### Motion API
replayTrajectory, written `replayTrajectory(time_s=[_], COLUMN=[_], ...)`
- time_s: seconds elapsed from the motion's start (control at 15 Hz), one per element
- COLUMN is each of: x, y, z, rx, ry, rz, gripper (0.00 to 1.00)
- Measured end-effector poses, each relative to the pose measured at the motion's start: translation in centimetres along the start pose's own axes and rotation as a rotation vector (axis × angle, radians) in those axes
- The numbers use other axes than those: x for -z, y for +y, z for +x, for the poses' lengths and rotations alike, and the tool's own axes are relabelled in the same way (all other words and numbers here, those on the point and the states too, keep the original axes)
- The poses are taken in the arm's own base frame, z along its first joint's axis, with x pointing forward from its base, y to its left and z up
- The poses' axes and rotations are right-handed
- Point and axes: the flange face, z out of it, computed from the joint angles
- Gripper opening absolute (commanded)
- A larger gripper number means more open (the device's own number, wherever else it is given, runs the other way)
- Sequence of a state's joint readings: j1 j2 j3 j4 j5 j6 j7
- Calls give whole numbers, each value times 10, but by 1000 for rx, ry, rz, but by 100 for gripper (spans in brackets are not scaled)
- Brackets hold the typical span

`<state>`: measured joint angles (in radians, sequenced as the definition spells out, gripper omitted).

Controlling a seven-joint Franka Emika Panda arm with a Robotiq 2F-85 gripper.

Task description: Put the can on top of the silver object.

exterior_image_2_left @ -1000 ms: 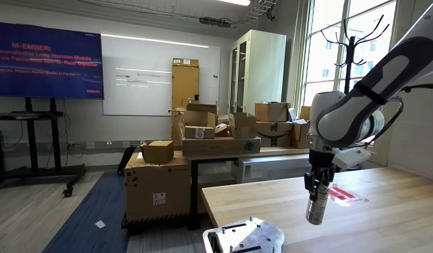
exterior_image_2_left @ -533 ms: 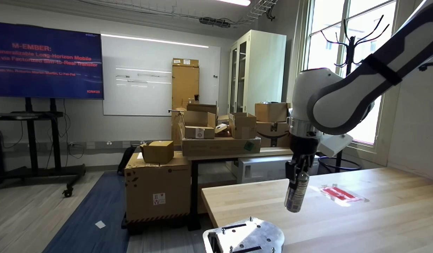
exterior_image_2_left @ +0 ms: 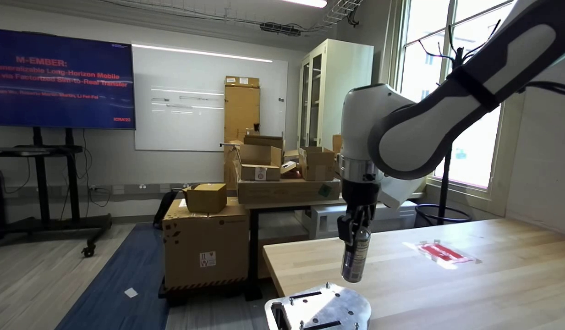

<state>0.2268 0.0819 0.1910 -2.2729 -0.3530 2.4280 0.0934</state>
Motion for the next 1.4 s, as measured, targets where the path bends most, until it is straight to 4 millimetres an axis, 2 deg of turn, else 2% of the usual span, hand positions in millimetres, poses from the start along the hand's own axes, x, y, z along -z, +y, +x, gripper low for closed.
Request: replayTrajectory(time_s=[0.33,0.6,1.0,1.4], x=[-43,-69,-85,-104], y=[-19,-28,-26,-20], z=[33,60,88,95], rx=[38,48,35,2], ry=[-70,-101,-98,-115], rz=[22,37,47,67], gripper=[33,33,33,33])
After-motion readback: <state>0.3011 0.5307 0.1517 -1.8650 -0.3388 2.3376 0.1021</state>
